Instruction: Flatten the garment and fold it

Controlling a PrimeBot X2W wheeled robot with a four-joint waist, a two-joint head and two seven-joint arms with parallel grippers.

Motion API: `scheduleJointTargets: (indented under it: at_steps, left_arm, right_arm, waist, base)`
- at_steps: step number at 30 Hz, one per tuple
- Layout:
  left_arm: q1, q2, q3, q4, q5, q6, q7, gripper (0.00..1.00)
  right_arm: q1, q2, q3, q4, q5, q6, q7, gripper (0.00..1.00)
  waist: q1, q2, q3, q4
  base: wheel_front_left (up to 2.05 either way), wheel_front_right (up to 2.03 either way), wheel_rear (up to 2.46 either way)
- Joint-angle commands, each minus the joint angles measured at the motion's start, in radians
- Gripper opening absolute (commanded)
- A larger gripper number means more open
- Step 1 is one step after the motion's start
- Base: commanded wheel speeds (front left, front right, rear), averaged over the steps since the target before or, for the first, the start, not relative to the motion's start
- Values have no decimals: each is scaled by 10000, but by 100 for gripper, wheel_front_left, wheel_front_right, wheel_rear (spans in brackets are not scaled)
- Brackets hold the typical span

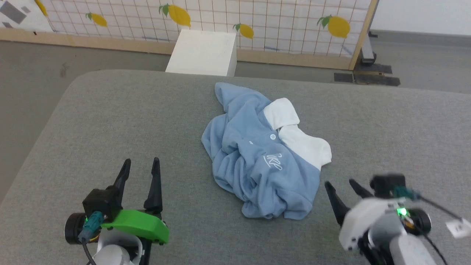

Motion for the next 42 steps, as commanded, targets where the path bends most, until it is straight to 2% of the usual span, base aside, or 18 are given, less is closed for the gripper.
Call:
scheduleJointTargets:
  at_steps: [1, 5, 8, 11, 15, 16, 17, 18, 22, 26, 32, 36, 37, 38, 39, 42]
  left_arm:
    - [73, -96, -25, -144, 127, 40, -82, 100]
    - [-58, -291, 38, -359, 322, 14, -86, 100]
    - [-136, -496, 52, -413, 400, -60, -87, 100]
    - [-174, -726, 182, -349, 353, -84, -88, 100]
    - [-280, -872, 329, -359, 441, -258, -88, 100]
    - [-285, -891, 367, -362, 471, -282, -88, 100]
    - [-290, -909, 417, -360, 507, -308, -88, 100]
    - [-299, -923, 452, -354, 534, -325, -88, 100]
    - [-279, -1006, 528, -233, 568, -431, -89, 100]
    - [-227, -1032, 494, -42, 544, -568, -89, 100]
    - [-213, -1089, 408, 193, 419, -700, -71, 100]
    - [-219, -1068, 400, 335, 333, -731, -36, 100]
    - [-206, -1063, 399, 360, 320, -729, -36, 100]
    - [-182, -1052, 409, 384, 300, -721, -36, 100]
    - [-159, -1041, 422, 394, 284, -710, -37, 100]
    - [-135, -1005, 414, 399, 268, -675, 22, 100]
  right_arm:
    - [-569, -6, 88, -34, -237, -15, 654, 100]
    - [-1680, -6, 594, 416, -1117, -15, 3085, 100]
    - [-2209, -24, 918, 928, -1648, -15, 4422, 100]
    - [-2538, -88, 1240, 1493, -1914, -15, 5004, 100]
    - [-2649, -70, 1344, 2110, -1811, -15, 4973, 100]
    - [-2663, -64, 1359, 2190, -1755, -15, 4899, 71]
    - [-2678, -59, 1377, 2259, -1637, -15, 4783, 18]
    - [-2698, -61, 1399, 2277, -1557, -15, 4656, 0]
    - [-2786, -410, 858, 2073, -1002, -15, 4203, 0]
    - [-2906, -1330, -283, 1464, -600, -15, 4249, 0]
    - [-3013, -2965, -2585, 1287, -1463, -15, 4491, 0]
    - [-2871, -2998, -3505, 1689, -2018, -15, 4541, 0]
    - [-2829, -2912, -3608, 1758, -2080, -15, 4500, 11]
    - [-2807, -2759, -3772, 1774, -2085, -15, 4366, 49]
    - [-2800, -2643, -3902, 1728, -2117, -15, 4173, 100]
    - [-2812, -2111, -4438, 1250, -2039, -15, 3083, 100]
  waist:
    - [0, 0, 240, 88]
    - [0, 0, 589, 274]
    - [0, 0, 815, 451]
    - [0, 0, 1047, 587]
    - [0, 0, 1212, 676]
    - [0, 0, 1230, 674]
    - [0, 0, 1241, 664]
    - [0, 0, 1229, 653]
    - [0, 0, 1049, 595]
    - [0, 0, 881, 493]
    - [0, 0, 845, 465]
    - [0, 0, 855, 427]
    - [0, 0, 836, 415]
    - [0, 0, 805, 388]
    - [0, 0, 784, 357]
    - [0, 0, 687, 269]
  base:
    - [0, 0, 0]
    - [0, 0, 0]
    - [0, 0, 0]
    - [0, 0, 0]
    - [0, 0, 0]
    - [0, 0, 0]
    - [0, 0, 0]
    - [0, 0, 0]
    - [0, 0, 0]
    - [0, 0, 0]
    - [0, 0, 0]
    - [0, 0, 0]
    - [0, 0, 0]
    - [0, 0, 0]
    - [0, 0, 0]
    - [0, 0, 0]
